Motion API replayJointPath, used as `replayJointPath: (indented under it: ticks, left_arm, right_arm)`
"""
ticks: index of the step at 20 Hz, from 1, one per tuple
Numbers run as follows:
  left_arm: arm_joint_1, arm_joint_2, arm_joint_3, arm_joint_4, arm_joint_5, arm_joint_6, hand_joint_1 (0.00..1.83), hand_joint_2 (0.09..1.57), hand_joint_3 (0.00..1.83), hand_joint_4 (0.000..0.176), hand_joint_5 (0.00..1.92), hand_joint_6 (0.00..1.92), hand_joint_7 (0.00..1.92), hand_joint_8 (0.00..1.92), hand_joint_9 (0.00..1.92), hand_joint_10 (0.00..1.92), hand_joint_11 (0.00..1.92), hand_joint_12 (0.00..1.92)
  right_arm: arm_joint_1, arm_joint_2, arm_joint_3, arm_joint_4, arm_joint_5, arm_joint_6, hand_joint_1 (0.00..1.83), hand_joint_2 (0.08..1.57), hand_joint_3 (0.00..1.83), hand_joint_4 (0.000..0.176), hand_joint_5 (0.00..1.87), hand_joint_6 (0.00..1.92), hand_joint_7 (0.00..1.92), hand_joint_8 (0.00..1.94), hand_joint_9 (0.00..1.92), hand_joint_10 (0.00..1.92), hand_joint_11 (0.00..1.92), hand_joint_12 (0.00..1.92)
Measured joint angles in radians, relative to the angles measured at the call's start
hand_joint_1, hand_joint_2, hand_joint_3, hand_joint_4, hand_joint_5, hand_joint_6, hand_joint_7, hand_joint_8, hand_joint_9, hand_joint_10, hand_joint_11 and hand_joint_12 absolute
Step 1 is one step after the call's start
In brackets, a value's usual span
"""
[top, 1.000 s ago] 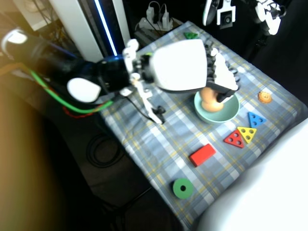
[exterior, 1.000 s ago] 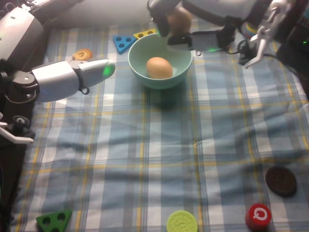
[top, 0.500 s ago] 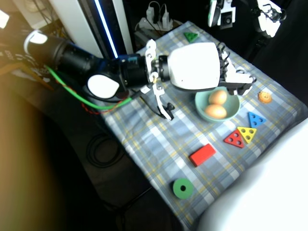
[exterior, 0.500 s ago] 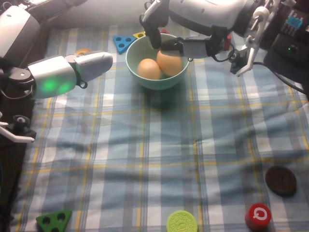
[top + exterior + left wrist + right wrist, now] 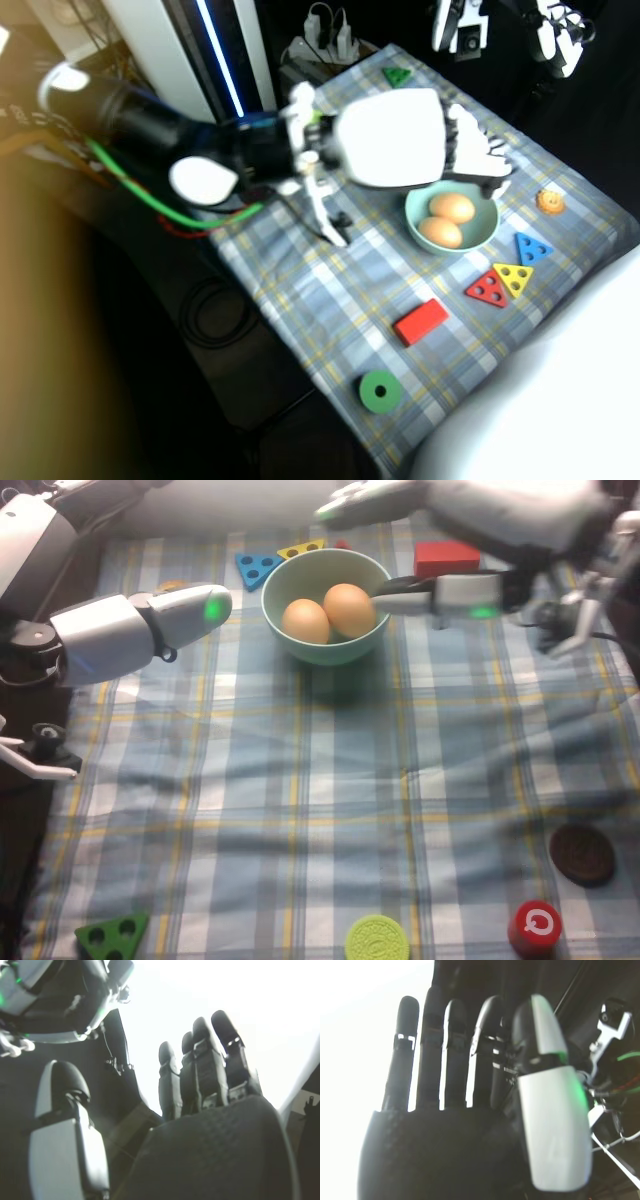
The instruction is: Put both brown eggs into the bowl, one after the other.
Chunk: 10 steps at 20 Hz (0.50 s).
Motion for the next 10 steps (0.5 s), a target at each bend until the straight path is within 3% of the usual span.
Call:
replayJointPath:
  ticks: [1, 2, 3, 5, 6, 7, 8, 9, 10]
  left_arm:
    - [0.010, 0.011, -0.005, 0.014, -0.007, -0.031, 0.75, 0.99, 0.00, 0.109, 0.38, 0.00, 0.30, 0.00, 0.31, 0.01, 0.00, 0.87]
    - [0.021, 0.020, -0.006, 0.023, -0.021, -0.068, 0.76, 0.99, 0.00, 0.103, 0.39, 0.00, 0.31, 0.01, 0.32, 0.01, 0.00, 0.88]
    - [0.034, 0.029, -0.006, 0.027, -0.050, -0.119, 0.80, 0.98, 0.00, 0.076, 0.40, 0.00, 0.34, 0.00, 0.32, 0.00, 0.00, 0.88]
    - [0.055, 0.040, -0.005, 0.041, -0.082, -0.176, 0.83, 0.99, 0.00, 0.084, 0.37, 0.00, 0.31, 0.00, 0.28, 0.00, 0.00, 0.83]
    - [0.069, 0.044, -0.005, 0.051, -0.101, -0.222, 0.93, 0.95, 0.00, 0.082, 0.34, 0.00, 0.34, 0.01, 0.34, 0.02, 0.00, 0.97]
    - [0.081, 0.048, -0.005, 0.064, -0.114, -0.259, 0.93, 0.95, 0.00, 0.082, 0.34, 0.00, 0.34, 0.01, 0.34, 0.02, 0.00, 0.97]
    - [0.092, 0.051, 0.001, 0.088, -0.130, -0.307, 0.95, 0.96, 0.00, 0.064, 0.33, 0.00, 0.34, 0.01, 0.35, 0.01, 0.00, 0.94]
    - [0.106, 0.055, 0.014, 0.115, -0.156, -0.383, 0.90, 0.98, 0.00, 0.055, 0.30, 0.00, 0.35, 0.00, 0.31, 0.00, 0.00, 0.74]
    - [0.118, 0.056, 0.026, 0.132, -0.180, -0.455, 0.84, 0.99, 0.00, 0.073, 0.28, 0.00, 0.34, 0.00, 0.30, 0.00, 0.00, 0.61]
  right_arm:
    - [-0.021, 0.026, -0.012, 0.035, 0.033, 0.000, 0.82, 1.13, 0.00, 0.000, 0.67, 0.00, 0.70, 0.00, 0.75, 0.02, 0.36, 1.08]
    - [-0.045, 0.051, -0.025, 0.064, 0.069, -0.001, 0.81, 1.14, 0.00, 0.000, 0.65, 0.00, 0.68, 0.00, 0.73, 0.01, 0.38, 1.02]
    - [-0.081, 0.084, -0.045, 0.096, 0.114, -0.001, 0.82, 1.12, 0.00, 0.000, 0.67, 0.00, 0.72, 0.00, 0.75, 0.01, 0.42, 0.91]
    - [-0.140, 0.120, -0.079, 0.129, 0.179, -0.002, 0.82, 1.14, 0.00, 0.000, 0.64, 0.00, 0.70, 0.00, 0.72, 0.00, 0.37, 0.91]
    - [-0.192, 0.144, -0.106, 0.159, 0.226, -0.001, 0.94, 1.12, 0.00, 0.000, 0.63, 0.00, 0.69, 0.00, 0.74, 0.00, 0.40, 0.89]
    - [-0.232, 0.159, -0.124, 0.184, 0.266, -0.001, 0.94, 1.12, 0.00, 0.000, 0.63, 0.00, 0.69, 0.00, 0.74, 0.00, 0.40, 0.89]
    - [-0.277, 0.177, -0.142, 0.218, 0.310, -0.001, 0.97, 1.11, 0.00, 0.000, 0.63, 0.00, 0.70, 0.01, 0.77, 0.02, 0.45, 0.90]
    - [-0.334, 0.203, -0.167, 0.267, 0.372, -0.001, 0.93, 1.15, 0.00, 0.000, 0.59, 0.00, 0.68, 0.00, 0.76, 0.01, 0.41, 1.00]
    - [-0.381, 0.223, -0.184, 0.310, 0.429, -0.001, 0.91, 1.15, 0.00, 0.000, 0.52, 0.00, 0.64, 0.00, 0.72, 0.00, 0.35, 1.08]
